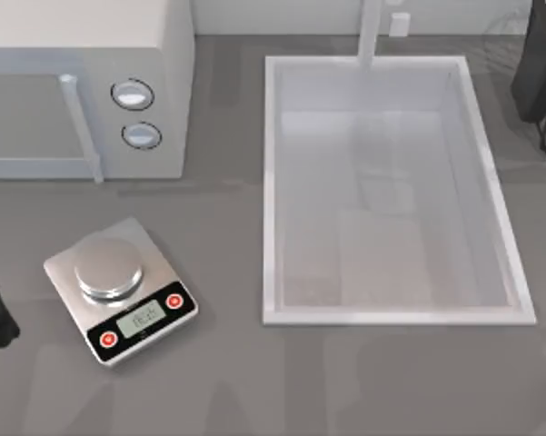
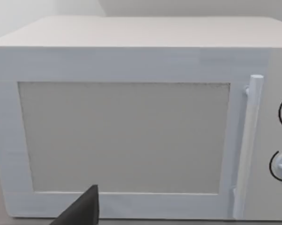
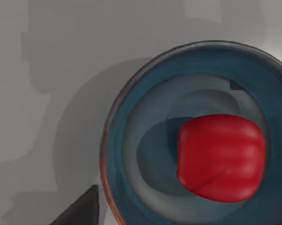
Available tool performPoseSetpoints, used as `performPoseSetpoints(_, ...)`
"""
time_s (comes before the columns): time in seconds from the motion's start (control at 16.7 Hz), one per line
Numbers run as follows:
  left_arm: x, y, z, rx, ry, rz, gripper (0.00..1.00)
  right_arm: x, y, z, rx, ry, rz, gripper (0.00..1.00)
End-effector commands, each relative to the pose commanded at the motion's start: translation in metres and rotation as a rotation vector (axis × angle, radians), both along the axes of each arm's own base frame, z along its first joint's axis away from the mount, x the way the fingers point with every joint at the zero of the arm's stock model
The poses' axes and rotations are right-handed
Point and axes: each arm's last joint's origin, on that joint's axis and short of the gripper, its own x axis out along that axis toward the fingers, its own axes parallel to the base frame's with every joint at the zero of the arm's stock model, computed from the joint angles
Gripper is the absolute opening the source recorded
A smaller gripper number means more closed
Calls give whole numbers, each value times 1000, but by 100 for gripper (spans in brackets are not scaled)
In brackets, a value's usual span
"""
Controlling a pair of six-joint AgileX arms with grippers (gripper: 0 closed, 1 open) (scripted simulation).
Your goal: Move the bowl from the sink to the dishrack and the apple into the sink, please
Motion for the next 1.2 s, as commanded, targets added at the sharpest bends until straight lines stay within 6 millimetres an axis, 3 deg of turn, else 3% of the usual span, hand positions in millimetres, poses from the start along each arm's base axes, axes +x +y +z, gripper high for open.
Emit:
performPoseSetpoints(0.24,0,0,0,0,0,0,100,42,-32,-22,72,251,-2,100)
performPoseSetpoints(0.42,0,0,0,0,0,0,100,58,-47,-35,112,349,0,100)
performPoseSetpoints(0.9,0,0,0,0,0,0,100,62,-49,-41,120,370,4,100)
performPoseSetpoints(1.2,0,0,0,0,0,0,100,65,-51,-69,119,368,3,100)
